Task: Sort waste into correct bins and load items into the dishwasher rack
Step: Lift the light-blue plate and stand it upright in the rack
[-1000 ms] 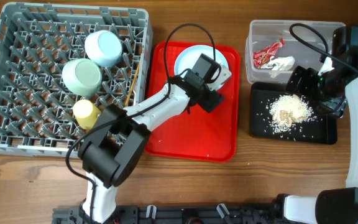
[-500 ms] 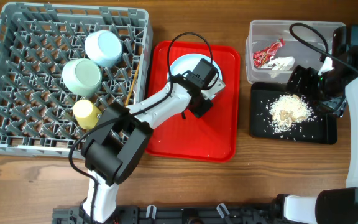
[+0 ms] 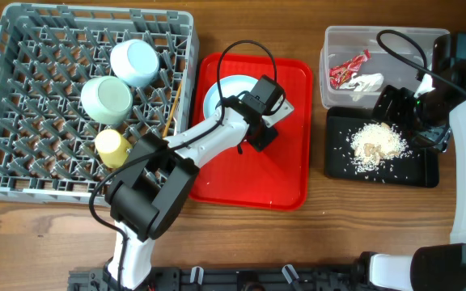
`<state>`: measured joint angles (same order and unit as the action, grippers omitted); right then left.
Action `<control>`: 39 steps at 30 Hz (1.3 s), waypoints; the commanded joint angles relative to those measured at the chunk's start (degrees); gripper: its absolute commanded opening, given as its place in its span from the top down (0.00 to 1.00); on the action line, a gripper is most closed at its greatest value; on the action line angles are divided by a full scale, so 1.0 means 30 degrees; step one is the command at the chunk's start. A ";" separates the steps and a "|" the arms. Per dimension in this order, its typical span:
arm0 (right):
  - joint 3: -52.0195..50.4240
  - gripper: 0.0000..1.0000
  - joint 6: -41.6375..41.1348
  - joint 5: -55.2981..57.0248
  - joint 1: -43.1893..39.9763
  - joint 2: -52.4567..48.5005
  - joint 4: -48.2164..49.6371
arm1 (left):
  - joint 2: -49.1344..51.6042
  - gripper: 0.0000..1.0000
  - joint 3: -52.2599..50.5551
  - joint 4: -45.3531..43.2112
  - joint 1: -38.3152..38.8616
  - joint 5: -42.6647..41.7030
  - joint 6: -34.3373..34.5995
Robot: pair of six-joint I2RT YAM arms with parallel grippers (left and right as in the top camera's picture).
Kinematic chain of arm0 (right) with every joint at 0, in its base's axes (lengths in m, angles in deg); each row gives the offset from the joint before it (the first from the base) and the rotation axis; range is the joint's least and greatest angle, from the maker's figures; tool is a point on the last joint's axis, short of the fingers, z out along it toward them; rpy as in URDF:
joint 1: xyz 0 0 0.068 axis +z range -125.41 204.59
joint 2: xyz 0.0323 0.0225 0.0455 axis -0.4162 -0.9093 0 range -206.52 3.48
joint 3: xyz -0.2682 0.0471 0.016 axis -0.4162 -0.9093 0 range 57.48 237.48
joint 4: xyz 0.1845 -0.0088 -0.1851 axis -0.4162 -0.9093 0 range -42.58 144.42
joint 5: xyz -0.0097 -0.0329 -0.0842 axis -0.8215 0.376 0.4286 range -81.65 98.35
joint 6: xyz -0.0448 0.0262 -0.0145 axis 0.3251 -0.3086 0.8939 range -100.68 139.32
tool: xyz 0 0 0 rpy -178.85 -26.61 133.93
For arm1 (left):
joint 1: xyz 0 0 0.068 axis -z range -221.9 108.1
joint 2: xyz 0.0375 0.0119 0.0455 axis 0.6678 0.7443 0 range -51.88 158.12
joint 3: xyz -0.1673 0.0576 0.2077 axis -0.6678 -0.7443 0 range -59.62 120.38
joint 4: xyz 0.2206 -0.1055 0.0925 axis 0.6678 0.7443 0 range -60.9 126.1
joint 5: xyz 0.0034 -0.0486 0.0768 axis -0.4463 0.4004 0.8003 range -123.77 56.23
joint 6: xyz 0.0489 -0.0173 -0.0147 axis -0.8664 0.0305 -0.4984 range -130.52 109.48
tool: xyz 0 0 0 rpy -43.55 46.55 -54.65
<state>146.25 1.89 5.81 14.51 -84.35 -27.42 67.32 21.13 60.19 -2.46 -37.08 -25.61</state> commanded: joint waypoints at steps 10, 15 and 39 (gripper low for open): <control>0.0197 0.00 0.0306 -0.0175 -0.0036 0.0386 0.0044 | -0.1413 0.96 -0.0306 0.0372 0.0102 -0.0168 0.1698; 0.0197 0.00 0.0321 -0.0168 -0.0036 0.0386 0.0044 | -0.3534 0.96 -0.0299 0.0357 0.0044 -0.0160 0.2718; 0.0197 0.00 0.0306 -0.0168 -0.0036 0.0386 0.0051 | -1.1315 0.96 -0.0299 -0.1341 -0.5865 -0.1938 0.7373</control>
<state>146.25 1.89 5.81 14.51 -84.37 -27.42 37.16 20.45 56.78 -16.03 -37.89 -8.35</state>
